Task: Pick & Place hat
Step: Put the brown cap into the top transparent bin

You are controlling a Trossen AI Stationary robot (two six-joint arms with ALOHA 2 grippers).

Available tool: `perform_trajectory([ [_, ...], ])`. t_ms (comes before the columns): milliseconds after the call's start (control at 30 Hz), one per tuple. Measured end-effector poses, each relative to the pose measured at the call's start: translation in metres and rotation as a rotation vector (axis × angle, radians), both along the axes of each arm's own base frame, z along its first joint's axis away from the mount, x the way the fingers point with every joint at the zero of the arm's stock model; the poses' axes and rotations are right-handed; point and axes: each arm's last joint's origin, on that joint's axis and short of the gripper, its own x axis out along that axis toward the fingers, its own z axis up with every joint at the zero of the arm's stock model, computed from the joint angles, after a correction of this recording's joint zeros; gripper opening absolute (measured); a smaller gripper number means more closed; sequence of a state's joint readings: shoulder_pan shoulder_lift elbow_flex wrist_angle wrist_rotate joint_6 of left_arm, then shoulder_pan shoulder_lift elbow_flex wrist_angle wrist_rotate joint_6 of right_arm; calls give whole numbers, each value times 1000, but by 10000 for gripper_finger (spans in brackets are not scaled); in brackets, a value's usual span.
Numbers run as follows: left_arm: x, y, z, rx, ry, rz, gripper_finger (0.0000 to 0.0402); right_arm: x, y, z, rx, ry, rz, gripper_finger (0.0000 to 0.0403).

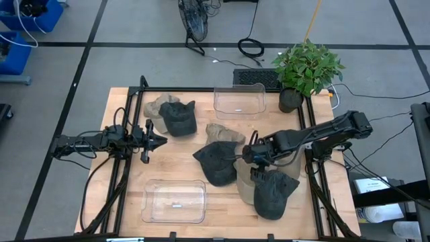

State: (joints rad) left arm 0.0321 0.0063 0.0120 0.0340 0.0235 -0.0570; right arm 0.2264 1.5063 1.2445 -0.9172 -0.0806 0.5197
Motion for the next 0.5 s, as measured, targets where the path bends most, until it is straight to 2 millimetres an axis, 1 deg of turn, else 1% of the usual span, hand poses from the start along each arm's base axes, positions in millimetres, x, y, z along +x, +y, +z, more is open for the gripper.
perform_trajectory([
  [167, 0, 0, 0, 0, 0, 0, 47, -5, -1, -22, -28, 17, 31, 233],
  [333, 0, 0, 0, 0, 0, 0, 47, -8, -3, -34, -49, 25, 35, 191],
  [433, 0, 0, 0, 0, 0, 0, 47, -8, -3, -35, -48, 21, 35, 147],
  [500, 0, 0, 0, 0, 0, 0, 47, -7, -2, -35, -44, 12, 34, 106],
])
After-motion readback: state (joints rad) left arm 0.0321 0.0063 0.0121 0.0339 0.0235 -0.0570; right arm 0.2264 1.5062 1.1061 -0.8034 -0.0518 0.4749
